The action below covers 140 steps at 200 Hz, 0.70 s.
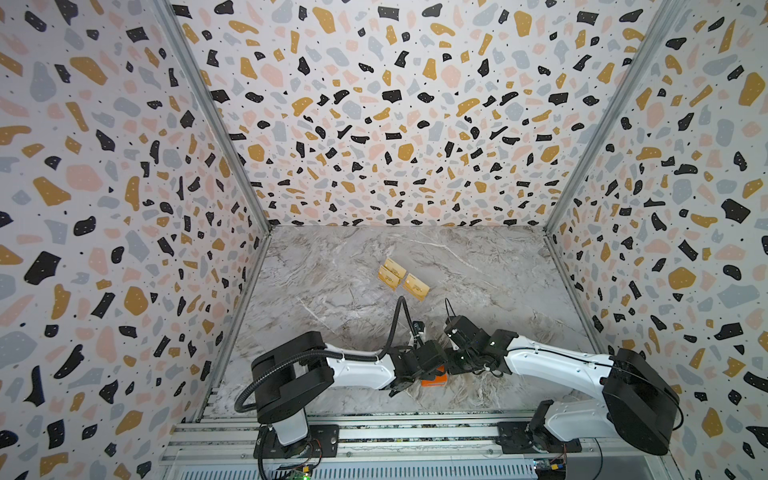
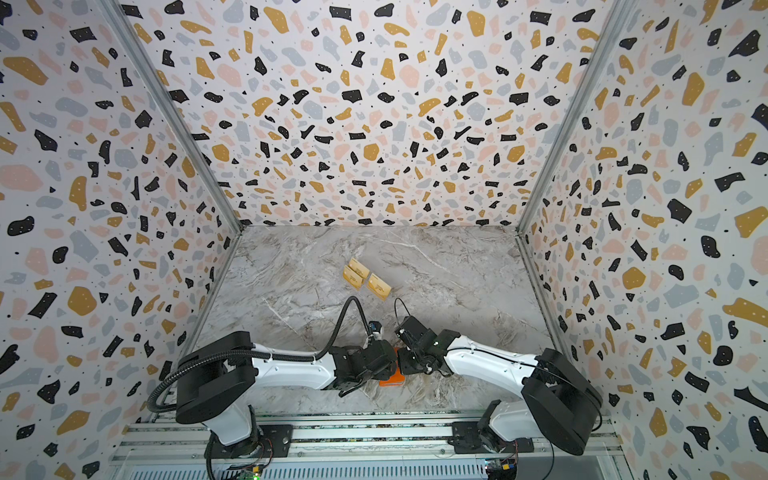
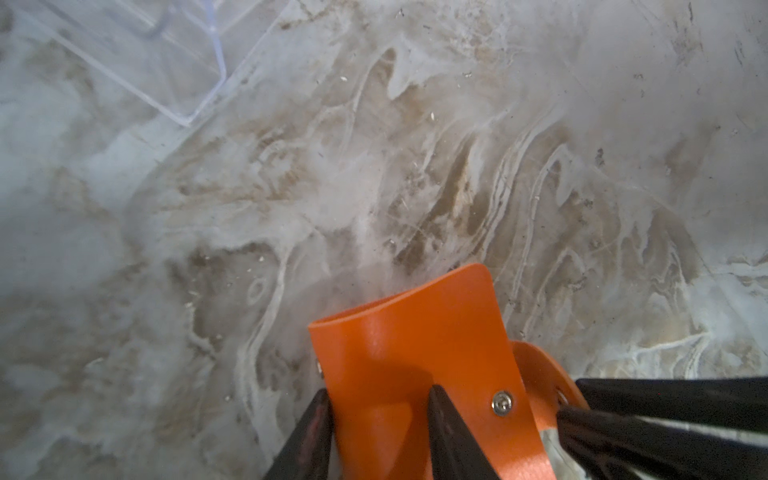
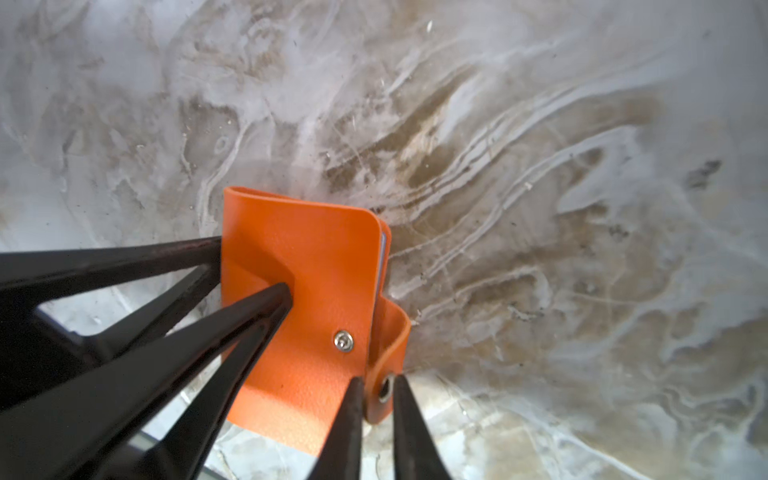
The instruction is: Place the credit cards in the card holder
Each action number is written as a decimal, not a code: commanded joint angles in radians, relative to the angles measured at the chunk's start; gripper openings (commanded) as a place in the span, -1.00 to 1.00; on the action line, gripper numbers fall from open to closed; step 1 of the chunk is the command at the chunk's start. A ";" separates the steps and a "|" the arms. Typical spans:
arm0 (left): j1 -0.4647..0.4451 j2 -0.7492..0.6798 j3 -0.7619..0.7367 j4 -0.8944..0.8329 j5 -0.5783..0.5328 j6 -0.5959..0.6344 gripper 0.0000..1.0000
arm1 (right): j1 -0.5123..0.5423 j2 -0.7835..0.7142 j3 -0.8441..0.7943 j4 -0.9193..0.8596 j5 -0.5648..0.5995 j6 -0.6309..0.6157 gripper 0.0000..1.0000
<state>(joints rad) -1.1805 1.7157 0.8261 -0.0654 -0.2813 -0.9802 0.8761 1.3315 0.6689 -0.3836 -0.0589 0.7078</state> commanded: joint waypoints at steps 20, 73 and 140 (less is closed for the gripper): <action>-0.010 0.087 -0.076 -0.185 0.073 0.015 -0.21 | -0.004 0.001 0.011 -0.008 0.016 -0.008 -0.82; -0.010 0.085 -0.072 -0.185 0.076 0.017 -0.21 | -0.033 -0.032 -0.010 0.017 -0.026 -0.008 -1.00; -0.011 0.081 -0.076 -0.188 0.076 0.011 -0.21 | -0.109 -0.092 -0.104 0.175 -0.199 -0.043 -1.00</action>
<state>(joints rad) -1.1812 1.7088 0.8242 -0.0616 -0.2836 -0.9802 0.7845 1.2713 0.5823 -0.2798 -0.1905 0.6868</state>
